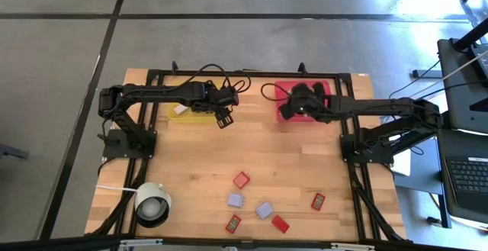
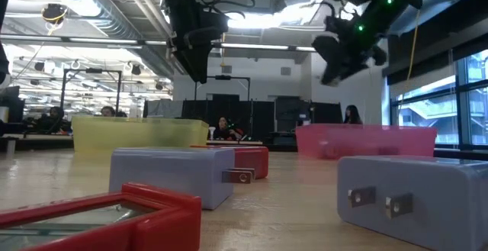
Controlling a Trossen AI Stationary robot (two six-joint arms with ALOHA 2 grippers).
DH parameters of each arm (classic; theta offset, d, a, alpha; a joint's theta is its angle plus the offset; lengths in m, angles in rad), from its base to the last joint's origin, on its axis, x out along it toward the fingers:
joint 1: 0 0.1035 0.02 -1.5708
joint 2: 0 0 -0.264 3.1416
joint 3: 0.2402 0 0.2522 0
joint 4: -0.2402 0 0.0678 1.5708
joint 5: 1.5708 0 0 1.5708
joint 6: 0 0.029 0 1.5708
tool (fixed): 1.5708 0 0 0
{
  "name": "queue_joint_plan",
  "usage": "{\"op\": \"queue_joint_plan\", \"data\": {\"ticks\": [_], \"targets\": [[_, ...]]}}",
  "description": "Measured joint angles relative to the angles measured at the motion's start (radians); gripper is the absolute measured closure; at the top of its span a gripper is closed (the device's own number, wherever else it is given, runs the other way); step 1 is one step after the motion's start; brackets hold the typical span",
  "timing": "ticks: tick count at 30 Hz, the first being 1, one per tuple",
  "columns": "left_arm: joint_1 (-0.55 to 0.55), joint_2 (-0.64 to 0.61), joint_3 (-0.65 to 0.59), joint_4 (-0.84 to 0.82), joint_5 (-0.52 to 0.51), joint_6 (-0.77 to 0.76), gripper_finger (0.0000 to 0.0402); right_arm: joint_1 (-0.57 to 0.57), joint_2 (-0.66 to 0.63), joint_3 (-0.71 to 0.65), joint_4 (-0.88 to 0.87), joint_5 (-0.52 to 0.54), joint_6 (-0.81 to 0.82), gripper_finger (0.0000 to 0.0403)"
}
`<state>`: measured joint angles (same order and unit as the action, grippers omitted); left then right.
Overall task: Pick & Place Office items
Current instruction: Put the green charger adapter into the red bin
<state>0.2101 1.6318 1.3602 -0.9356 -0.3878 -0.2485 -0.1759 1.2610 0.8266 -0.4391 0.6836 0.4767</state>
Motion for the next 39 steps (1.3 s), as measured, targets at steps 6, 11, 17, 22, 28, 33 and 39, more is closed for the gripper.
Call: {"op": "queue_joint_plan", "data": {"ticks": [6, 11, 17, 22, 28, 33, 39], "targets": [[0.0, 0.0, 0.0, 0.0, 0.0, 0.0, 0.02, -0.029, 0.0, 0.0, -0.178, 0.122, 0.161, 0.0261], [0.0, 0.0, 0.0, 0.0, 0.0, 0.0, 0.0201, -0.048, 0.0, -0.046, -0.19, 0.132, 0.257, 0.026], [0.0, 0.0, 0.0, 0.0, 0.0, 0.0, 0.0199, -0.093, 0.001, -0.139, -0.184, 0.128, 0.369, 0.026], [0.0, 0.0, 0.0, 0.0, 0.0, 0.0, 0.0201, -0.149, 0.001, -0.21, -0.141, 0.044, 0.431, 0.0259], [0.0, 0.0, 0.0, 0.0, 0.0, 0.0, 0.0201, -0.2, 0.001, -0.271, -0.047, -0.029, 0.431, 0.0259], [0.0, 0.0, 0.0, 0.0, 0.0, 0.0, 0.0199, -0.241, 0.001, -0.287, -0.019, -0.045, 0.416, 0.0259], [0.0, 0.0, 0.0, 0.0, 0.0, 0.0, 0.0201, -0.263, 0.001, -0.287, -0.017, -0.045, 0.405, 0.0259]]}}
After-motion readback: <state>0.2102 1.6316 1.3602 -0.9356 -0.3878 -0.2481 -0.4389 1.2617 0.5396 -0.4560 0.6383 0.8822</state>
